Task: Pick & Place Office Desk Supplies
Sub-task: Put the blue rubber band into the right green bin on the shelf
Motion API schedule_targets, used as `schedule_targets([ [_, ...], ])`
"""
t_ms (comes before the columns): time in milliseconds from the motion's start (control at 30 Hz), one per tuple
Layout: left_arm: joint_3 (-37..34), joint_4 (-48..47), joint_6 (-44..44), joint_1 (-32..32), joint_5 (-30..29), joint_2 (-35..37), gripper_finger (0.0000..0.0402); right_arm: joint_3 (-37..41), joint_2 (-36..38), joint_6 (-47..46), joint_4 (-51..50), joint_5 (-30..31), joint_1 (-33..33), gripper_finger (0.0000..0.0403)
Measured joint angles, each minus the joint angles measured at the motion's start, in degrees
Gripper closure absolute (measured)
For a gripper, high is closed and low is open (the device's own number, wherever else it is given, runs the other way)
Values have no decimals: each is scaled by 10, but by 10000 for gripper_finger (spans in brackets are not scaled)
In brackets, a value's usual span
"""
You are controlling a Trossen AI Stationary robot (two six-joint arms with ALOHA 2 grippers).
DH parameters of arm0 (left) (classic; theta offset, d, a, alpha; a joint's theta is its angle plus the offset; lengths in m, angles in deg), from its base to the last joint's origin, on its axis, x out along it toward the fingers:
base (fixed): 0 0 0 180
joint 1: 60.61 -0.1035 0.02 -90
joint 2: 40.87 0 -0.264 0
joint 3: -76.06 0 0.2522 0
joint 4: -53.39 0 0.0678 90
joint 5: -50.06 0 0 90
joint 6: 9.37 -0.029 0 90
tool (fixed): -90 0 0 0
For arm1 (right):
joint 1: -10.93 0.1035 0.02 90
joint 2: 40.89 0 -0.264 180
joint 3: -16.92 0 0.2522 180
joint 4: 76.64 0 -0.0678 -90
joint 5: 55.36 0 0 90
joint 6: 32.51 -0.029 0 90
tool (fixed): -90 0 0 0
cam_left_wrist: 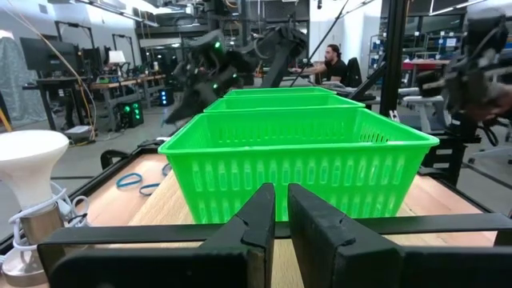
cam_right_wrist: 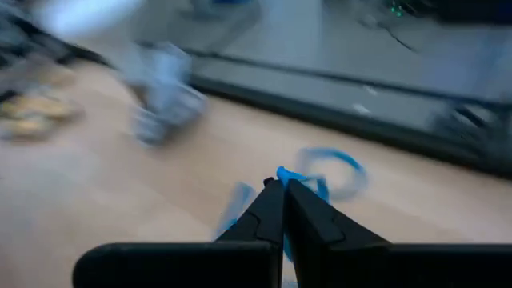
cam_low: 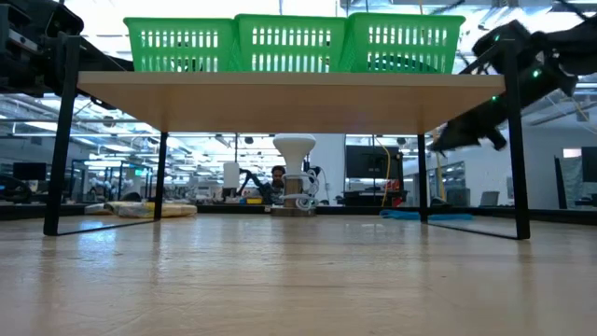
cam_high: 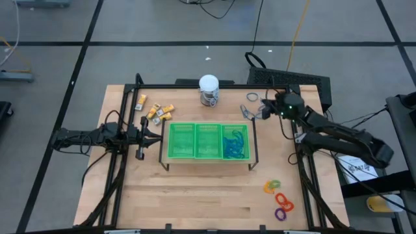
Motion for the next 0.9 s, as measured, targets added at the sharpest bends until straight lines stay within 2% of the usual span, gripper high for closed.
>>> schedule_targets([
  [233,0,0,0,0,0,0,357,-1,23,-2,107,-30,73,402],
  [600,0,0,0,0,0,0,357,-93,19,18,112,-27,208,403],
  [900,0,0,0,0,0,0,357,-163,-33,47,105,-26,359,403],
])
